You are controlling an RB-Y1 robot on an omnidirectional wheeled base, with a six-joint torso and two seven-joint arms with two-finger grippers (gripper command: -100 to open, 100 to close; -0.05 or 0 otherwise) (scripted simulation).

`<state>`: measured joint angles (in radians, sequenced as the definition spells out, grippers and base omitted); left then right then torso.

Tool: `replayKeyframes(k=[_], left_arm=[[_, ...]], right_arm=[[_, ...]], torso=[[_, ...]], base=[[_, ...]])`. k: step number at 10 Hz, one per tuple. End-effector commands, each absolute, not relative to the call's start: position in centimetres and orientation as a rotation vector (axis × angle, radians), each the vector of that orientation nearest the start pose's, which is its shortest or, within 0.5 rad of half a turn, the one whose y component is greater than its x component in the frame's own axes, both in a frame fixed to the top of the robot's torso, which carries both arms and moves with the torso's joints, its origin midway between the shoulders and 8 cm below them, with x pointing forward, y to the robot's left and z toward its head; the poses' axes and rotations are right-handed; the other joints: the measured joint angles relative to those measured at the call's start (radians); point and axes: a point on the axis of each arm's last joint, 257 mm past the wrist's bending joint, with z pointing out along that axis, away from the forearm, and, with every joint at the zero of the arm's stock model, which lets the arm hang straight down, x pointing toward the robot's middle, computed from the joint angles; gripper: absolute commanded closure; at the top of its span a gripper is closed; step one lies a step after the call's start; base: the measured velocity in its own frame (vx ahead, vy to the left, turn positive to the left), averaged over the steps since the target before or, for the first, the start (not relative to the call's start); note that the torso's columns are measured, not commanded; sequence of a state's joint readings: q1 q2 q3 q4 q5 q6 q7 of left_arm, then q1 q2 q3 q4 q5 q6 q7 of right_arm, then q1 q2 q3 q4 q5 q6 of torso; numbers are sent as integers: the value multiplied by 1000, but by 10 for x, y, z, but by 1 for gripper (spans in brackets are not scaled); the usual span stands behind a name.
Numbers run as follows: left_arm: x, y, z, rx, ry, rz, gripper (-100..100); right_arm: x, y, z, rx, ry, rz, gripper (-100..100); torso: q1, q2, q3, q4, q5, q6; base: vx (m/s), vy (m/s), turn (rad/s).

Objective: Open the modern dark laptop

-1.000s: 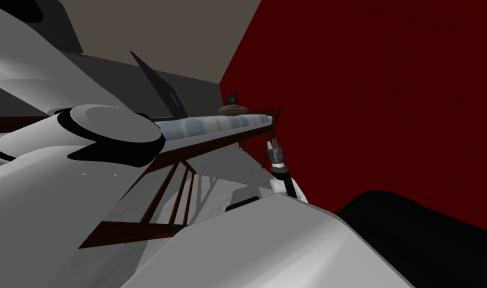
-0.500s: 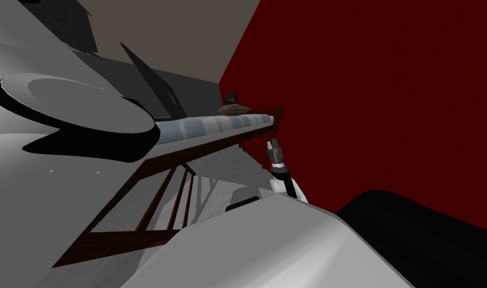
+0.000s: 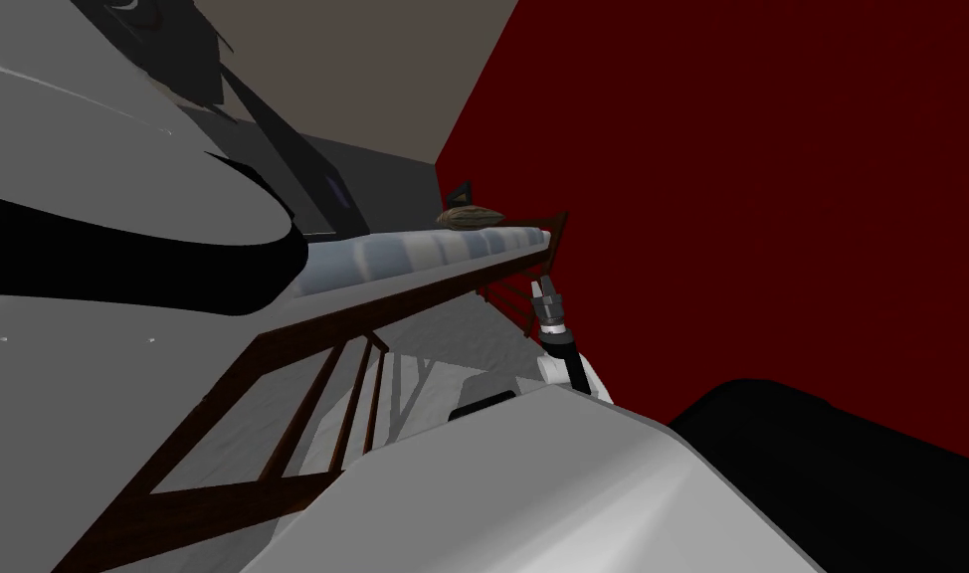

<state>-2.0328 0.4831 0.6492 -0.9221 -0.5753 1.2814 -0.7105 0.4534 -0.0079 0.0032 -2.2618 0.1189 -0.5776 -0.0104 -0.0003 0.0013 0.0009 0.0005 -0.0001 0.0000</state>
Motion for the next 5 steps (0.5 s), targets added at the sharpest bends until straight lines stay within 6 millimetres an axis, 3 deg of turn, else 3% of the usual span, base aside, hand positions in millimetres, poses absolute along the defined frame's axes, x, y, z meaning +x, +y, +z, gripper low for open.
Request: replayKeyframes(k=[1,3,4,5], left_arm=[[550,373,474,-1027,1223,-490,-100],[546,377,477,-1033,1220,-482,-100],[545,378,477,-1034,1219,-481,100],[537,398,476,-1084,1182,-543,100]], right_arm=[[340,-254,44,498,618,1282,0],[340,-254,44,498,618,1282,0],[340,-254,44,498,618,1282,0],[340,-254,44,498,617,1282,0]], torso=[[0,0,0,0,0,0],[2,-2,-1,0,0,0],[1,-1,-1,-1,1,0],[-1,1,0,0,0,0]], base=[[27,17,-3],[65,52,-59],[6,6,3],[12,3,-40]])
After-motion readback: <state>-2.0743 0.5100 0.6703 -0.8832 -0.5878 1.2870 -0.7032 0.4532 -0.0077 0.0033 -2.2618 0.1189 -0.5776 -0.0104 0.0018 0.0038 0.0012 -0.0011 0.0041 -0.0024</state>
